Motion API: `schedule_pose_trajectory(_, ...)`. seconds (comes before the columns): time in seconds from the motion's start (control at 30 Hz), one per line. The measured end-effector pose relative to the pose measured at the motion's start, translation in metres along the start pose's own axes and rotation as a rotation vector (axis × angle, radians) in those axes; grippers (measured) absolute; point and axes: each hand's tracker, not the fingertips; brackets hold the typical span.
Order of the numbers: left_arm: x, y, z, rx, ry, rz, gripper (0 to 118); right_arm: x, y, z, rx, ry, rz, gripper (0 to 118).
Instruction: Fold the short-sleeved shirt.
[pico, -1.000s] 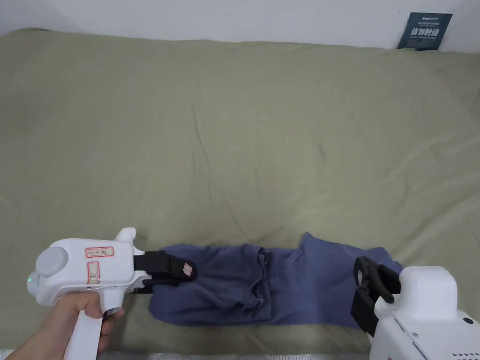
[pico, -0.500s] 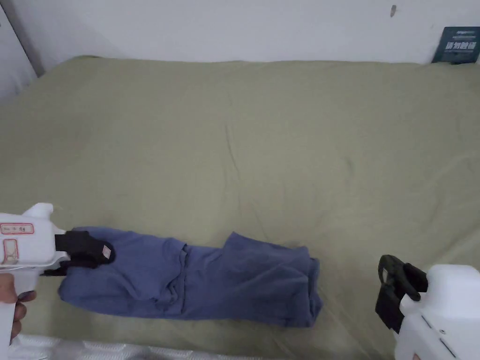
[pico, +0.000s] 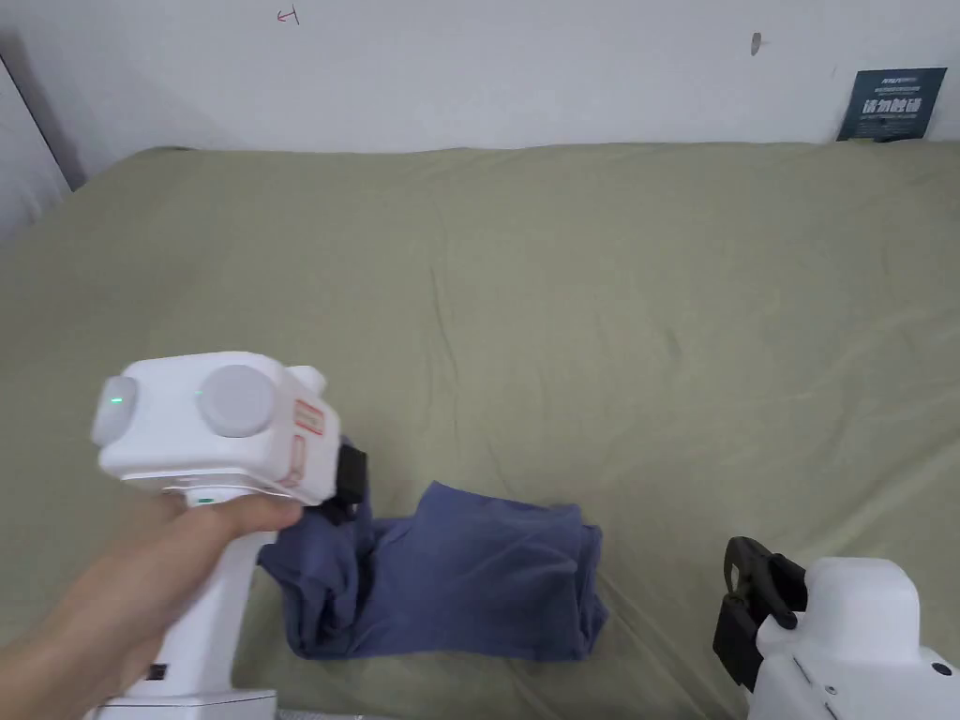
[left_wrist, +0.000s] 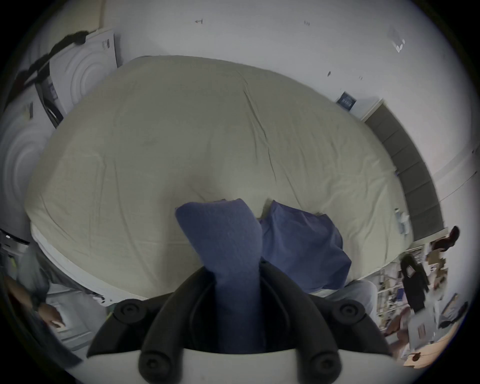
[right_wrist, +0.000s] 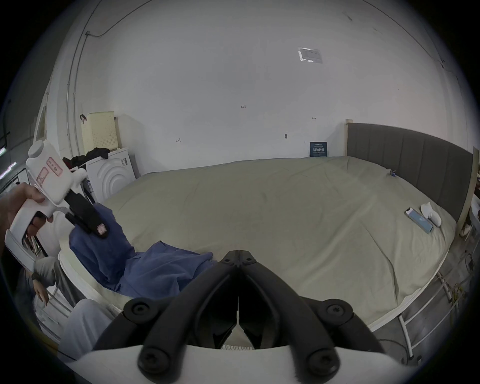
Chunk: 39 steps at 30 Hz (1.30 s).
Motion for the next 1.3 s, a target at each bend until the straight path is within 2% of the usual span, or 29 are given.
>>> schedule_pose_trajectory(0.17,0.064,0.000,-0.045,-0.047,-0.019,-0.061,13,0.012,-0.005,0.001,-0.009,-0.013,-0.045,2)
schedule_pose_trajectory(0.2,0.078,-0.003,-0.054,-0.060,-0.031,-0.068,16,0.015,-0.006,0.001,-0.013,-0.017,-0.052,2)
schedule_pose_trajectory(0.27,0.098,-0.006,-0.073,-0.103,-0.045,-0.095,29,0.020,-0.008,0.002,-0.019,-0.023,-0.060,2)
schedule_pose_trajectory(0.3,0.104,-0.007,-0.081,-0.127,-0.067,-0.106,43,0.023,-0.009,0.002,-0.022,-0.031,-0.063,2)
schedule_pose_trajectory(0.33,0.108,-0.008,-0.084,-0.106,-0.154,-0.086,82,0.026,-0.009,0.003,-0.027,-0.035,-0.068,2)
schedule_pose_trajectory(0.37,0.107,-0.006,-0.087,-0.101,-0.224,-0.049,107,0.029,-0.010,0.003,-0.031,-0.038,-0.075,2)
schedule_pose_trajectory(0.4,0.106,-0.005,-0.086,-0.108,-0.248,-0.013,117,0.032,-0.011,0.004,-0.033,-0.042,-0.082,2)
schedule_pose_trajectory(0.53,0.079,-0.002,-0.056,-0.060,-0.354,0.044,113,0.038,-0.012,0.003,-0.044,-0.058,-0.094,2)
schedule_pose_trajectory(0.57,0.069,-0.003,-0.048,-0.051,-0.356,0.059,110,0.039,-0.012,0.002,-0.048,-0.059,-0.101,2)
schedule_pose_trajectory(0.6,0.056,-0.004,-0.037,-0.019,-0.380,0.077,102,0.039,-0.012,0.001,-0.051,-0.058,-0.107,2)
schedule_pose_trajectory(0.63,0.042,-0.007,-0.028,0.015,-0.411,0.091,70,0.038,-0.012,0.000,-0.052,-0.058,-0.113,2)
schedule_pose_trajectory(0.67,0.030,-0.011,-0.023,0.042,-0.443,0.095,28,0.037,-0.012,-0.001,-0.054,-0.056,-0.116,2)
schedule_pose_trajectory(0.7,0.017,-0.015,-0.025,0.066,-0.474,0.087,0,0.036,-0.012,-0.002,-0.060,-0.050,-0.117,2)
schedule_pose_trajectory(0.8,-0.002,-0.026,-0.036,0.042,-0.529,0.114,0,0.028,-0.011,-0.005,-0.066,-0.039,-0.101,2)
schedule_pose_trajectory(0.93,0.007,-0.036,-0.070,-0.008,-0.574,0.097,1,0.021,-0.010,-0.004,-0.074,-0.035,-0.085,2)
schedule_pose_trajectory(1.0,0.010,-0.034,-0.100,-0.055,-0.719,0.124,1,0.021,-0.010,-0.005,-0.082,-0.036,-0.080,2)
schedule_pose_trajectory(1.07,0.021,-0.033,-0.124,-0.087,-0.795,0.137,0,0.020,-0.011,-0.005,-0.096,-0.040,-0.068,2)
schedule_pose_trajectory(1.17,0.038,-0.036,-0.157,-0.097,-0.705,0.089,0,0.022,-0.012,-0.007,-0.113,-0.047,-0.052,2)
schedule_pose_trajectory(1.27,0.032,-0.036,-0.171,-0.092,-0.820,0.142,0,0.024,-0.013,-0.010,-0.131,-0.053,-0.036,2)
schedule_pose_trajectory(1.3,0.031,-0.035,-0.171,-0.090,-0.794,0.137,0,0.024,-0.014,-0.011,-0.135,-0.053,-0.032,2)
